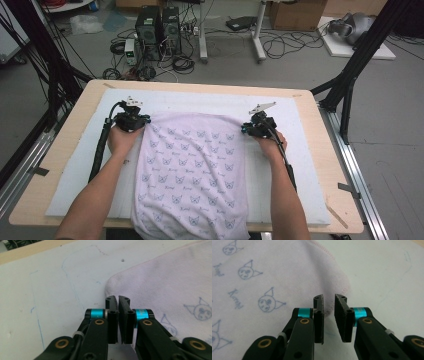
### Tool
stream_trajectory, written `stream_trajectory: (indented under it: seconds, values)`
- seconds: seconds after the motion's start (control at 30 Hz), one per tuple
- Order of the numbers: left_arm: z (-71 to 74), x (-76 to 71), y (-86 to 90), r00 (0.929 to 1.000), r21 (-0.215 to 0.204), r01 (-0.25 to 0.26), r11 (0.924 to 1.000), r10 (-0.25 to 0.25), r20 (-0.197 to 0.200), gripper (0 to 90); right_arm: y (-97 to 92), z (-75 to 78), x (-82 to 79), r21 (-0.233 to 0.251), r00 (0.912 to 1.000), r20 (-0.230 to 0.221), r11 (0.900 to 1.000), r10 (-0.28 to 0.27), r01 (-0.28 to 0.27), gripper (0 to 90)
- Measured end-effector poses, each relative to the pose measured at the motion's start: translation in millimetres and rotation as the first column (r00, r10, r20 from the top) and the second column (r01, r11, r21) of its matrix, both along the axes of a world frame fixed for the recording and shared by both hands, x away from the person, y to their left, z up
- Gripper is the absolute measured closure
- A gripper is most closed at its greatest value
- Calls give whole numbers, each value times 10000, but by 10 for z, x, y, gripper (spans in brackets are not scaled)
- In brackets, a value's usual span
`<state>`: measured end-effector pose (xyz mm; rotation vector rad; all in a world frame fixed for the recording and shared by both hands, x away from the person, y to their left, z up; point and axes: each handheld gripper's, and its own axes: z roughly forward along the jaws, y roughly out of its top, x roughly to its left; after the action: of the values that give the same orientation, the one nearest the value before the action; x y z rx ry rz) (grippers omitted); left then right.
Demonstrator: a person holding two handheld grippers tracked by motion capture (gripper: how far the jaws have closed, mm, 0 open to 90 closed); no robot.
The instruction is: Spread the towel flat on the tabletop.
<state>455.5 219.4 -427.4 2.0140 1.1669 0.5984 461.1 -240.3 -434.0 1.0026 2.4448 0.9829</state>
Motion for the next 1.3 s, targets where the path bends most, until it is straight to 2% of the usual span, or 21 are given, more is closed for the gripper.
stream_trajectory:
  seconds: [0.07, 0.17, 0.37, 0.47, 0.5, 0.63, 0.7, 0.97, 1.03, 1.3]
  values:
    - [17, -11, 13, 9999, -212, 151, 9997, -152, -49, 754, -30, 28, -16, 490, 9999, -93, 9987, 124, -119, 747]
    - [44, -47, 11, 9983, -282, 506, 9983, -513, -278, 654, -15, 87, -64, 860, 9986, -144, 9951, 510, -496, 697]
    - [157, -195, 17, 9893, -681, 1428, 9874, -1444, -188, 574, 68, 214, -209, 1332, 9928, 42, 9839, 1197, -1192, 609]
    - [194, -239, 53, 9864, -930, 1599, 9827, -1627, -229, 557, 89, 234, -244, 1425, 9911, 55, 9810, 1326, -1321, 584]
    - [204, -248, 62, 9852, -899, 1665, 9819, -1695, -268, 547, 99, 231, -253, 1346, 9908, 21, 9818, 1351, -1342, 581]
    - [237, -299, 101, 9832, -1137, 1813, 9768, -1826, -10, 543, 115, 223, -265, 1371, 9905, -49, 9813, 1375, -1355, 557]
    - [230, -312, 120, 9826, -1233, 1843, 9751, -1858, -7, 536, 116, 227, -268, 1448, 9905, -76, 9802, 1375, -1350, 540]
    - [199, -335, 128, 9780, -1388, 2066, 9685, -2085, 10, 495, 132, 244, -290, 1773, 9883, -149, 9732, 1516, -1466, 466]
    - [196, -337, 108, 9764, -1398, 2140, 9668, -2159, 15, 485, 135, 229, -289, 1969, 9875, -350, 9698, 1539, -1442, 434]
    - [209, -354, 79, 9713, -1436, 2363, 9610, -2375, 89, 478, 127, 222, -339, 2014, 9848, -200, 9655, 1725, -1650, 427]
